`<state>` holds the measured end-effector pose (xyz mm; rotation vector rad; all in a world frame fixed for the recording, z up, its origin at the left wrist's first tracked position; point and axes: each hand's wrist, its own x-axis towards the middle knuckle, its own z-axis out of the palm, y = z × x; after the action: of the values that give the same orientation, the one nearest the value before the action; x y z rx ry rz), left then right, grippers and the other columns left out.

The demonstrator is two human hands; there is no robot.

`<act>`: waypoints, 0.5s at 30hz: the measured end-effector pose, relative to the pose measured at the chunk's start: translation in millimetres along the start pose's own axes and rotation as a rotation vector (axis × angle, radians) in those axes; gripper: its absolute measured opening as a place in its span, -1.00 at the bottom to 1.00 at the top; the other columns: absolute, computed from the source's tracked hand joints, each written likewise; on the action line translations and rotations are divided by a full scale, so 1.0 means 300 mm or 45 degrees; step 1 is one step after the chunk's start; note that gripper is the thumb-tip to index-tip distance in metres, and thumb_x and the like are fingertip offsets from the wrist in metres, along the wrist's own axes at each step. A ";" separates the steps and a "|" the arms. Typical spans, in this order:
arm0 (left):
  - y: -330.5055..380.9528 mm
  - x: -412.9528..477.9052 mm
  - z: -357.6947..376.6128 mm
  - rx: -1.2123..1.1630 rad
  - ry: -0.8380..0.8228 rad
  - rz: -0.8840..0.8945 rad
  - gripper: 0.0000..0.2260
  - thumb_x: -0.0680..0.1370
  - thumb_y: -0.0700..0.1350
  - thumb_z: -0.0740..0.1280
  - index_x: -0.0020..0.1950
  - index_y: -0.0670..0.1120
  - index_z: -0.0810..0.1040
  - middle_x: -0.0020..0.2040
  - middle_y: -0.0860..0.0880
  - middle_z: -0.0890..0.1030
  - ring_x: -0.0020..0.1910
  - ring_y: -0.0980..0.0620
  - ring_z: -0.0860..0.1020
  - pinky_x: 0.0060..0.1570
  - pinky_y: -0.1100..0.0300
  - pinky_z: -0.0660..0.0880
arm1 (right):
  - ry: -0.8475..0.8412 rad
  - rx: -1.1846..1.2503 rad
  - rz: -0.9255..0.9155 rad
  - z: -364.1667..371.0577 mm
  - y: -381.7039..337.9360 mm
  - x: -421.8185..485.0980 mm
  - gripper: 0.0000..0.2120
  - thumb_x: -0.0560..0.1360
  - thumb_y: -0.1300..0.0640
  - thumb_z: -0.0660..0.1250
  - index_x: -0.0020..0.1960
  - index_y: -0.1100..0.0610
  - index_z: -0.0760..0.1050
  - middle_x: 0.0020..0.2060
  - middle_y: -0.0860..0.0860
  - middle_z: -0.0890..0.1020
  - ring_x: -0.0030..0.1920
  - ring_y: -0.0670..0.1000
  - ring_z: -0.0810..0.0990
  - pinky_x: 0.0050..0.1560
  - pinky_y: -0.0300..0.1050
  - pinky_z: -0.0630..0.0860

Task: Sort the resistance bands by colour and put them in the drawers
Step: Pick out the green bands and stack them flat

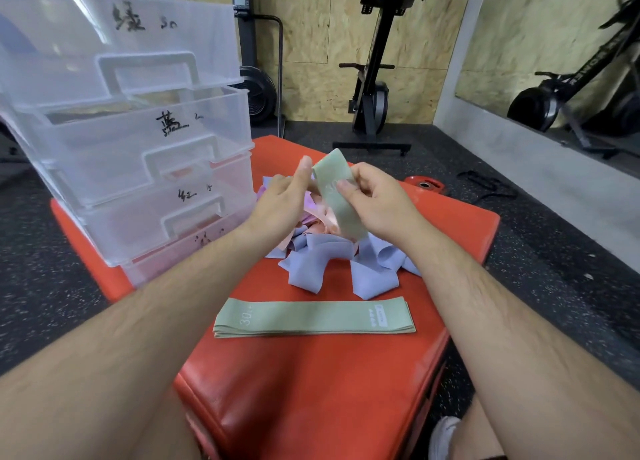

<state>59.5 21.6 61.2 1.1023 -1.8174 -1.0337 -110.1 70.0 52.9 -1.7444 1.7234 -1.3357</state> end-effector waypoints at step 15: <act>-0.038 -0.002 -0.030 -0.219 -0.115 0.125 -0.82 0.53 -0.15 0.44 -0.05 -0.26 0.54 -0.26 -0.07 0.61 -0.38 0.08 0.53 -0.38 0.28 0.48 | -0.334 -0.157 0.047 -0.040 0.003 -0.035 -0.80 0.52 -0.02 0.41 0.04 0.08 0.55 -0.08 0.09 0.68 -0.09 0.14 0.64 -0.06 0.09 0.57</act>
<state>71.1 16.5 54.1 0.8682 -1.7963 -1.1731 -118.3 83.8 54.2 -1.8504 1.7092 -0.9536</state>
